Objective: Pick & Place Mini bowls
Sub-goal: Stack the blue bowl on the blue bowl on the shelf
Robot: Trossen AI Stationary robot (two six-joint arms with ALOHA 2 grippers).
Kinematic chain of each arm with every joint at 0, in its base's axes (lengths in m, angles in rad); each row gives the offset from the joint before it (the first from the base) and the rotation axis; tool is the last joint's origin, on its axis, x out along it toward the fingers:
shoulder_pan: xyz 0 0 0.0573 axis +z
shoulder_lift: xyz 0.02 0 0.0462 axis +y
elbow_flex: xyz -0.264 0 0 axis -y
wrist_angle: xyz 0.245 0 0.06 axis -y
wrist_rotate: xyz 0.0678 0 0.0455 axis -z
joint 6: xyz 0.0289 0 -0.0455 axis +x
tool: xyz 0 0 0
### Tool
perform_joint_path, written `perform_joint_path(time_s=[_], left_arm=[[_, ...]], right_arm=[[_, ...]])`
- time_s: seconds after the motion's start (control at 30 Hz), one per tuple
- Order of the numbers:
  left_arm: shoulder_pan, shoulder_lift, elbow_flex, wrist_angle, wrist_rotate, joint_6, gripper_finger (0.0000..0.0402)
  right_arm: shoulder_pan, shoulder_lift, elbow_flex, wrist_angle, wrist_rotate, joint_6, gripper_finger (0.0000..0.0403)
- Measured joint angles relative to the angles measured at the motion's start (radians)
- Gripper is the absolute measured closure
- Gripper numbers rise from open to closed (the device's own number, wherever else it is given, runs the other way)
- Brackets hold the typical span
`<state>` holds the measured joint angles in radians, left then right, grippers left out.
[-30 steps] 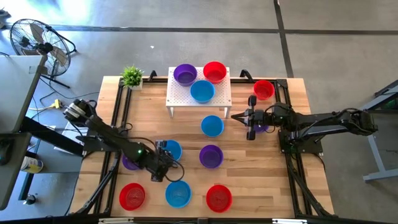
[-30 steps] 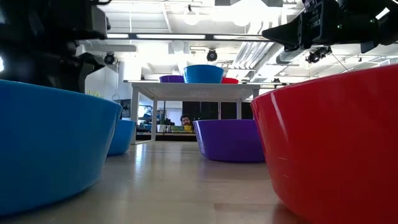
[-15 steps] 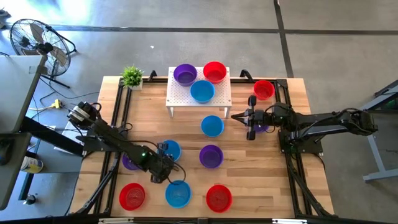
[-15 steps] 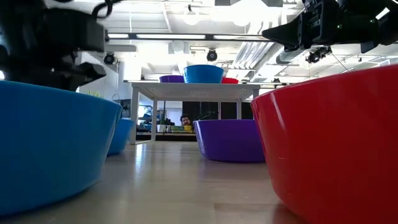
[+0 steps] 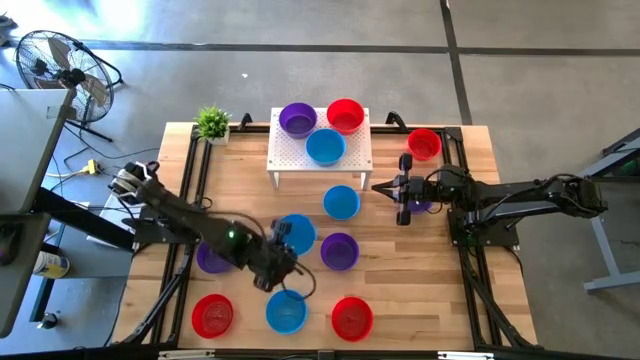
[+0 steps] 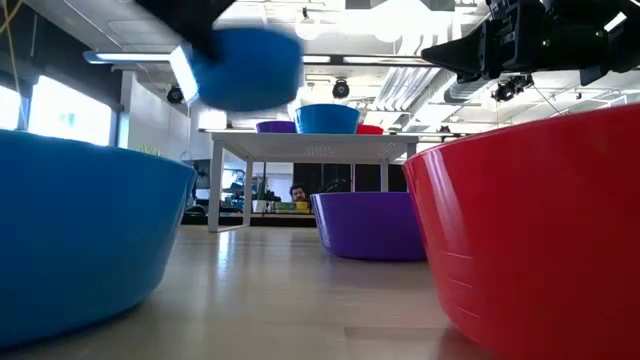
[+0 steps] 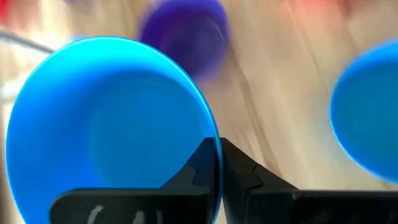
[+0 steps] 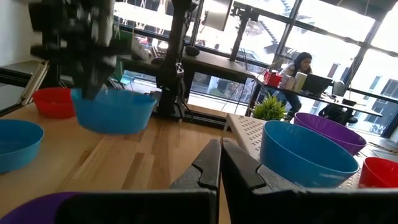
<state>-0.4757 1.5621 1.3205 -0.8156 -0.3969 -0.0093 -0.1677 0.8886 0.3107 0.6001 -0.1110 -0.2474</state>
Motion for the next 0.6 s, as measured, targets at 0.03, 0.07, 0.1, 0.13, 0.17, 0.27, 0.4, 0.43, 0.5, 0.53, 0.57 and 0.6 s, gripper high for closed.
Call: perform_joint_path(time_s=[0.03, 0.07, 0.1, 0.13, 0.17, 0.27, 0.4, 0.43, 0.5, 0.53, 0.57, 0.6], left_arm=[[0.023, -0.002, 0.036, -0.004, 0.003, 0.031, 0.0398], [0.051, -0.003, 0.070, -0.005, 0.012, 0.062, 0.0398], [0.084, -0.003, 0.103, -0.009, 0.023, 0.092, 0.0398], [0.121, -0.003, 0.135, -0.024, 0.032, 0.117, 0.0398], [0.161, -0.003, 0.167, -0.039, 0.045, 0.139, 0.0398], [0.284, -0.003, 0.258, -0.050, 0.096, 0.182, 0.0398], [0.444, -0.003, 0.327, -0.056, 0.154, 0.221, 0.0398], [0.479, -0.003, 0.337, -0.050, 0.161, 0.223, 0.0398], [0.545, -0.003, 0.343, -0.022, 0.205, 0.222, 0.0398], [0.573, 0.005, 0.343, -0.012, 0.235, 0.223, 0.0398], [0.596, 0.016, 0.343, 0.001, 0.259, 0.224, 0.0398], [0.613, 0.024, 0.342, 0.012, 0.275, 0.227, 0.0398]], right_arm=[[0.000, 0.000, 0.000, -0.001, 0.000, 0.000, 0.0401], [0.000, 0.000, 0.000, -0.002, 0.000, 0.000, 0.0401], [0.000, 0.000, 0.000, -0.004, 0.000, 0.000, 0.0402], [0.000, 0.000, 0.000, -0.006, 0.000, 0.000, 0.0402], [0.000, 0.000, 0.000, -0.009, 0.000, 0.000, 0.0402], [0.000, 0.000, 0.000, -0.013, 0.000, -0.002, 0.0401], [0.000, 0.000, 0.000, -0.015, 0.000, -0.011, 0.0402], [0.000, 0.000, 0.000, -0.015, 0.000, -0.017, 0.0402], [0.000, 0.000, 0.000, -0.015, 0.000, -0.023, 0.0401], [0.000, 0.000, 0.000, -0.015, 0.000, -0.023, 0.0401], [0.000, 0.000, 0.000, -0.015, 0.000, -0.023, 0.0401], [0.000, 0.000, 0.000, -0.015, 0.000, -0.023, 0.0401]])
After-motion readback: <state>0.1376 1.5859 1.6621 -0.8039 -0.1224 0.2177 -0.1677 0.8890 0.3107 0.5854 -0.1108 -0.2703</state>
